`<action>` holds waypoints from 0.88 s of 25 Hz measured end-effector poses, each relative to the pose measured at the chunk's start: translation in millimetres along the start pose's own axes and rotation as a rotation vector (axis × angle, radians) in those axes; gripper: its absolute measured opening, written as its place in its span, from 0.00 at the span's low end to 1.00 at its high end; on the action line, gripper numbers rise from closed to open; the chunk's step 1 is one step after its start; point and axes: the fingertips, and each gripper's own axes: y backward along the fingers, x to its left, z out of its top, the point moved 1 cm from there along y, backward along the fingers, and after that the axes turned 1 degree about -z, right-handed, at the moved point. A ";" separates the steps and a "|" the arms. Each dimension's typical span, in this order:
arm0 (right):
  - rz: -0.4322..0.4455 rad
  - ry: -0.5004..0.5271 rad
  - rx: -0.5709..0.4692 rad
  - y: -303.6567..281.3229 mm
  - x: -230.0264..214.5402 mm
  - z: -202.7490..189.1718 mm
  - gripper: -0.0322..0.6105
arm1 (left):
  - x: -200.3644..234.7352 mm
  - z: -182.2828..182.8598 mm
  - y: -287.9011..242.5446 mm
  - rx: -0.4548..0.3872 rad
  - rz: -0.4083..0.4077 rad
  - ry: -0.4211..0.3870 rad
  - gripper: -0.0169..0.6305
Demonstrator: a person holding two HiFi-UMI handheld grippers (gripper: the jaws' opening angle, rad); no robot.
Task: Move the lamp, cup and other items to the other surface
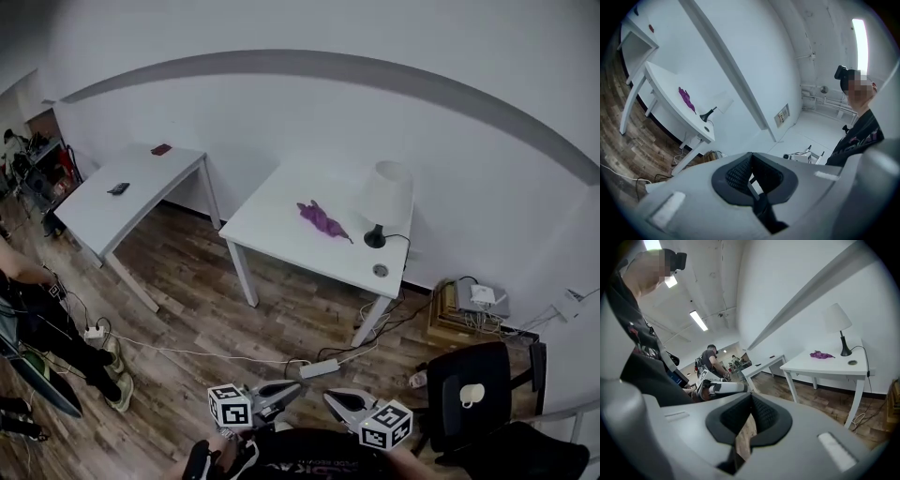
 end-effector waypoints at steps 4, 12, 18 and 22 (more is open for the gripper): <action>0.017 0.007 0.005 -12.2 9.7 0.4 0.06 | 0.8 7.0 14.7 -0.010 0.007 -0.019 0.02; 0.009 -0.010 0.029 -19.6 18.6 -9.2 0.05 | 1.6 0.9 28.4 -0.022 -0.006 0.030 0.02; -0.012 -0.002 0.030 -14.5 21.1 -12.9 0.05 | -2.6 -7.2 27.0 -0.011 -0.039 0.025 0.02; -0.012 -0.002 0.030 -11.1 23.3 -12.0 0.06 | -11.1 -4.7 24.4 -0.009 -0.048 -0.007 0.02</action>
